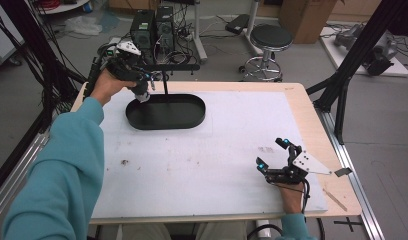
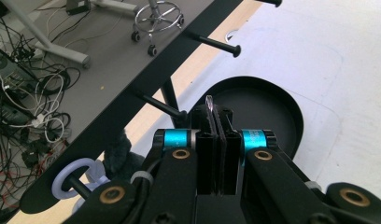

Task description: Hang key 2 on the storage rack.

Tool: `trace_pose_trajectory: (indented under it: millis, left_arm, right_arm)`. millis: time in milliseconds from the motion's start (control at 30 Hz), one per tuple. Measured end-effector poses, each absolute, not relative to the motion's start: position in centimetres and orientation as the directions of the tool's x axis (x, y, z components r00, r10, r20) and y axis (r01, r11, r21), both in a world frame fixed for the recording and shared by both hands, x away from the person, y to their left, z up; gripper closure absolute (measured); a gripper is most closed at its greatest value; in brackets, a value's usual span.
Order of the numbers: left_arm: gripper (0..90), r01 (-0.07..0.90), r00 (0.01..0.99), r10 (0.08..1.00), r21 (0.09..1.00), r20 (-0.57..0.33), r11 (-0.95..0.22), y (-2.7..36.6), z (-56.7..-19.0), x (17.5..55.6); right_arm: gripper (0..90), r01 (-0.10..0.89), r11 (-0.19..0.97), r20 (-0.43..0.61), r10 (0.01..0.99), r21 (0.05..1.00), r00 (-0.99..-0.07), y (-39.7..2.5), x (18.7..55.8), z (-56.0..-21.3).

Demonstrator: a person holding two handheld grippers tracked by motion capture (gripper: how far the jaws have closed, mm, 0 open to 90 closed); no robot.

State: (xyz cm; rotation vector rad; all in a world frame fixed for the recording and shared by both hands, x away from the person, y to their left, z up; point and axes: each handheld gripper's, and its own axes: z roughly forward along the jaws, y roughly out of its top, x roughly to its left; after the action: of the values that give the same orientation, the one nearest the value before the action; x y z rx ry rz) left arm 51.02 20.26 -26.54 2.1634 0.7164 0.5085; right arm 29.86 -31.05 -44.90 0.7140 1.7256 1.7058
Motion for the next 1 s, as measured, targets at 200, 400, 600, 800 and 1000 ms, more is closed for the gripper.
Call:
trace_pose_trajectory:
  millis: [200,400,600,800,1000]
  left_arm:
    - [88.2,0.334,0.75,0.65,0.778,0.123,-0.532,20.4,-26.7,51.3]
    - [88.2,0.343,0.737,0.665,0.781,0.12,-0.521,20.6,-26.9,51.6]
    - [88.2,0.337,0.73,0.67,0.781,0.136,-0.526,20.7,-27.0,51.8]
    - [88.2,0.338,0.72,0.679,0.783,0.142,-0.523,20.7,-27.2,52.1]
    - [88.1,0.338,0.721,0.679,0.786,0.138,-0.518,20.7,-27.0,52.6]
  right_arm:
    - [0.6,-0.028,0.047,-0.054,0.736,0.998,-0.675,-30.8,29.7,-45.3]
    - [0.6,-0.033,0.048,-0.058,0.737,0.998,-0.673,-30.7,29.7,-45.4]
    - [0.6,-0.033,0.041,-0.052,0.739,0.999,-0.672,-30.7,29.7,-45.6]
    - [0.6,-0.031,0.032,-0.044,0.74,0.999,-0.671,-30.8,29.6,-45.7]
    - [0.6,-0.027,0.031,-0.041,0.739,0.999,-0.672,-30.8,29.6,-45.7]
